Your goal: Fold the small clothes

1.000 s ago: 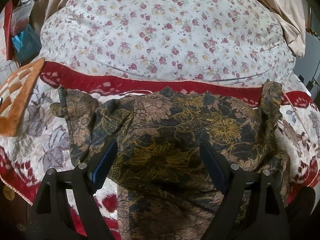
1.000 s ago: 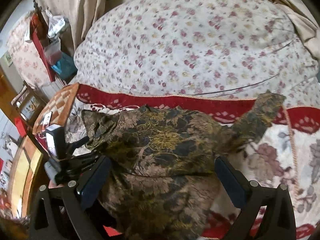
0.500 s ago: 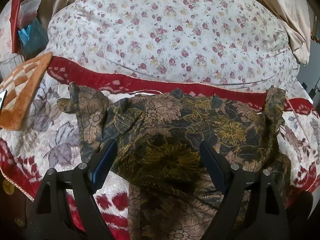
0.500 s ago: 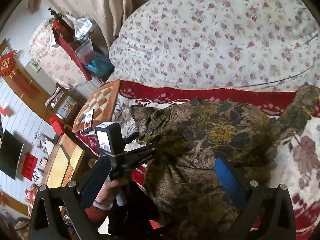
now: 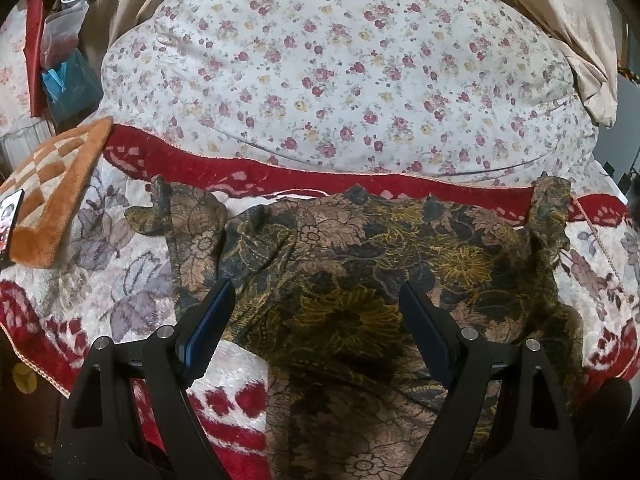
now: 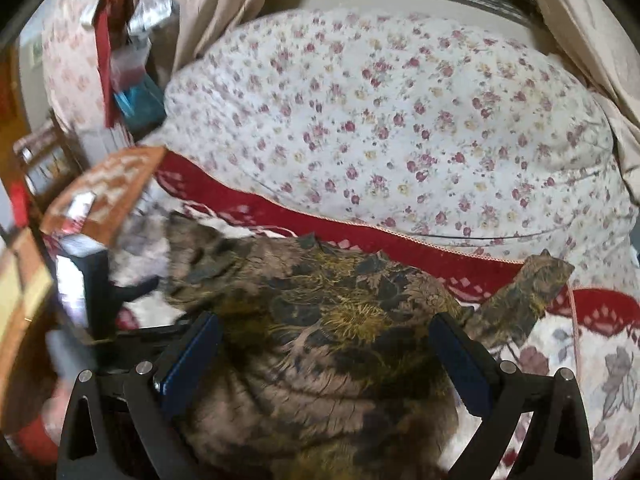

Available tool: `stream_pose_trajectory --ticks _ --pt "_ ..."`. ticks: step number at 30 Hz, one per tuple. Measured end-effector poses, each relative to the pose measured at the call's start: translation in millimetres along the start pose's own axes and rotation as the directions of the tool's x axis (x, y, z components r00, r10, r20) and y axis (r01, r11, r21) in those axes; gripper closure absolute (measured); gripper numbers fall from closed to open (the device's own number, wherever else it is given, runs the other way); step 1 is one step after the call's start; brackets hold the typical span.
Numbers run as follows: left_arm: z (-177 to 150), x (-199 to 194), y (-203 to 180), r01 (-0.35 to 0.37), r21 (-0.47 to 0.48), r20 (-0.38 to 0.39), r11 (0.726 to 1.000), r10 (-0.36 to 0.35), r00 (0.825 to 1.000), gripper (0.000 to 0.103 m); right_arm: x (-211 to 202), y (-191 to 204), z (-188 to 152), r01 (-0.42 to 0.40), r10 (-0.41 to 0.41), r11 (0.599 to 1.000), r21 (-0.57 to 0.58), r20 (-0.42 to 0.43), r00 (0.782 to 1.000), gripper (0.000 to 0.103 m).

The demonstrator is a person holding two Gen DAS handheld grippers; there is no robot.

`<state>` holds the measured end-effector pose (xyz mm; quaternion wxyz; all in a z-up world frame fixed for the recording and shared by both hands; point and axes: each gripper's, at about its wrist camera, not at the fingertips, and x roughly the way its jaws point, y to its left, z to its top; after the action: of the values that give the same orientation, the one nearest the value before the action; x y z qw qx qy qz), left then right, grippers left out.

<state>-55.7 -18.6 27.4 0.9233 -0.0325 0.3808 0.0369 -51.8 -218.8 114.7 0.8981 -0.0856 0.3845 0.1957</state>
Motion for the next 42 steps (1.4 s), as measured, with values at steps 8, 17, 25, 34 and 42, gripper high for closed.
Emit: stream_pose_trajectory --ticks 8,17,25,34,42 --pt "-0.9 25.3 20.3 -0.026 -0.04 -0.028 0.999 0.025 0.999 0.019 97.9 -1.4 -12.4 -0.05 0.056 0.995 0.082 -0.071 0.996 0.0" --pt "-6.3 56.8 53.4 -0.048 -0.133 -0.077 0.99 0.038 0.996 0.019 162.5 -35.1 -33.7 -0.059 0.092 0.977 0.204 -0.158 0.983 0.003" --pt "0.6 59.3 80.0 -0.072 -0.189 -0.045 0.979 0.065 0.997 0.019 186.0 -21.4 -14.1 -0.129 0.165 0.968 0.216 -0.155 0.974 0.003" --pt "9.1 68.1 100.3 -0.096 -0.215 -0.054 0.972 0.086 0.995 0.019 203.2 9.4 0.6 -0.176 0.208 0.967 0.184 -0.169 0.963 0.003" --pt "10.9 68.4 98.2 -0.091 -0.205 -0.06 0.974 0.081 0.995 0.019 202.8 14.3 0.1 -0.15 0.177 0.975 0.166 -0.168 0.97 0.003"
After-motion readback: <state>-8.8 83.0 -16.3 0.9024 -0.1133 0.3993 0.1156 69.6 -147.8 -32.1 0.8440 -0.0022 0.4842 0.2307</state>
